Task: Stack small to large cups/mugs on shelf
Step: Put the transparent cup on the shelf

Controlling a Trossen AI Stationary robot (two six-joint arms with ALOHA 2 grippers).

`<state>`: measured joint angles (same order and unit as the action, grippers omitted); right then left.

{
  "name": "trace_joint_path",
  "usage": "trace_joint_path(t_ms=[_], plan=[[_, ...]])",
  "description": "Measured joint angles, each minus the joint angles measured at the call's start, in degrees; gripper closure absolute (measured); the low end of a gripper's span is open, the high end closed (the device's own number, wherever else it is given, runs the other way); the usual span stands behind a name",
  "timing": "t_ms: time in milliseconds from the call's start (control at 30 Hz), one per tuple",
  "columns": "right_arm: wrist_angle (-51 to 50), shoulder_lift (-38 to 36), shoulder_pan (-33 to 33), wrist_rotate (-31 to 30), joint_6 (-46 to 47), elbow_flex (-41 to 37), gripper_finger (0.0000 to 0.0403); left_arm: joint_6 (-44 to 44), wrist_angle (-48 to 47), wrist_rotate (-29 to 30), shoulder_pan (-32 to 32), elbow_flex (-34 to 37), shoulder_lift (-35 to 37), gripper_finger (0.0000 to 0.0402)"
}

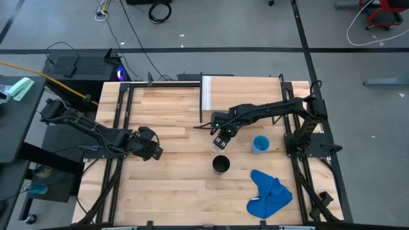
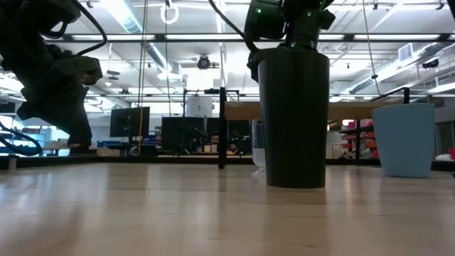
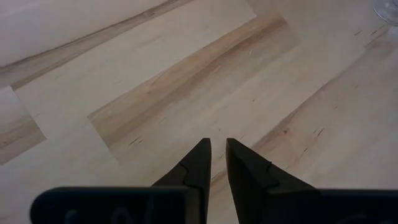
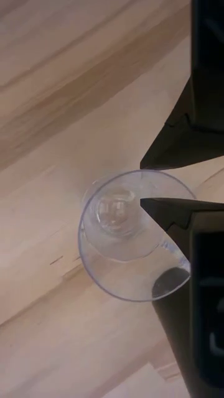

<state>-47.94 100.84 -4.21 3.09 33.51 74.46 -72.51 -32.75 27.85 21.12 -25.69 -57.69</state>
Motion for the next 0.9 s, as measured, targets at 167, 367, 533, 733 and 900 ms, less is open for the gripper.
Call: trace_joint_path(t_ms=[167,367,533,733,900], plan=[[0.9,0.0,0.0,0.0,0.0,0.0,0.0314,0.0,0.0,0.0,0.0,0.0,0.0,0.0349],[0.8,0.7,-0.3,0.0,0.0,0.0,0.0314,-0.3,0.0,0.0,0.0,0.0,0.0,0.0352],[1.4,3.3,-0.3,0.0,-0.1,-0.1,0.0314,-0.3,0.3,0.0,0.0,0.0,0.0,0.0346],[1.7,3.9,-0.3,0.0,0.0,-0.1,0.0314,-0.3,1.2,0.0,0.0,0.0,0.0,0.0343],[1.8,3.7,-0.9,0.0,-0.1,-0.1,0.0314,-0.3,1.5,0.0,0.0,0.0,0.0,0.0350]])
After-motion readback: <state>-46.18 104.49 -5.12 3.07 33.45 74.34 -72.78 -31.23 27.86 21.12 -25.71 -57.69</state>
